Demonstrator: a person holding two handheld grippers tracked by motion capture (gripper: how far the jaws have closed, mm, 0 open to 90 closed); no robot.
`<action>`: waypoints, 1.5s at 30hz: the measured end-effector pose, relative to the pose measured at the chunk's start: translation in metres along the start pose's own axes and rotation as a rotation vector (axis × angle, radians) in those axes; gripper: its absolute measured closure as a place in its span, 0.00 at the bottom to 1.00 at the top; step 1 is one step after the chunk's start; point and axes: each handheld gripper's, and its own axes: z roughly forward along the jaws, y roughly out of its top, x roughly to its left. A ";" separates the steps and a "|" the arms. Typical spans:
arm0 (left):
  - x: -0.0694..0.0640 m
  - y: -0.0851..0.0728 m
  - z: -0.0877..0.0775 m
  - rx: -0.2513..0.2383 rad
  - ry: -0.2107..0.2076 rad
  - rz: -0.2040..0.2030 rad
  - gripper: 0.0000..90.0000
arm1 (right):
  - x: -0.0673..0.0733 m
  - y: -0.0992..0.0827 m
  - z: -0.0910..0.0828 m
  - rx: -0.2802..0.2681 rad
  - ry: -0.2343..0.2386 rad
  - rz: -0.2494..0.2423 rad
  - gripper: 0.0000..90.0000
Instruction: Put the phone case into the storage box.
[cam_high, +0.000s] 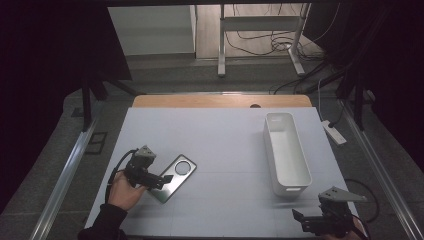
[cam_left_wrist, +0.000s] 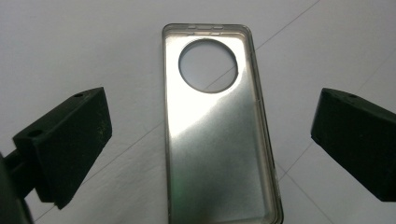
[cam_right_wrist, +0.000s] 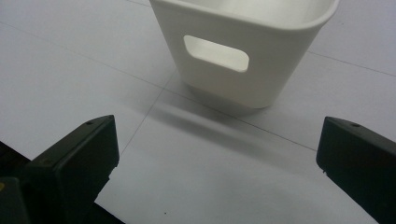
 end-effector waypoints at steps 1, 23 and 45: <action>0.001 -0.001 -0.001 0.000 0.001 0.000 0.00 | 0.000 0.000 0.000 -0.002 0.001 0.001 0.00; 0.026 -0.025 0.005 -0.008 0.025 -0.055 0.00 | 0.000 0.000 0.000 0.001 0.003 0.001 0.00; 0.020 -0.035 0.036 0.127 0.040 -0.024 0.00 | 0.001 0.001 0.001 0.007 0.005 -0.005 0.00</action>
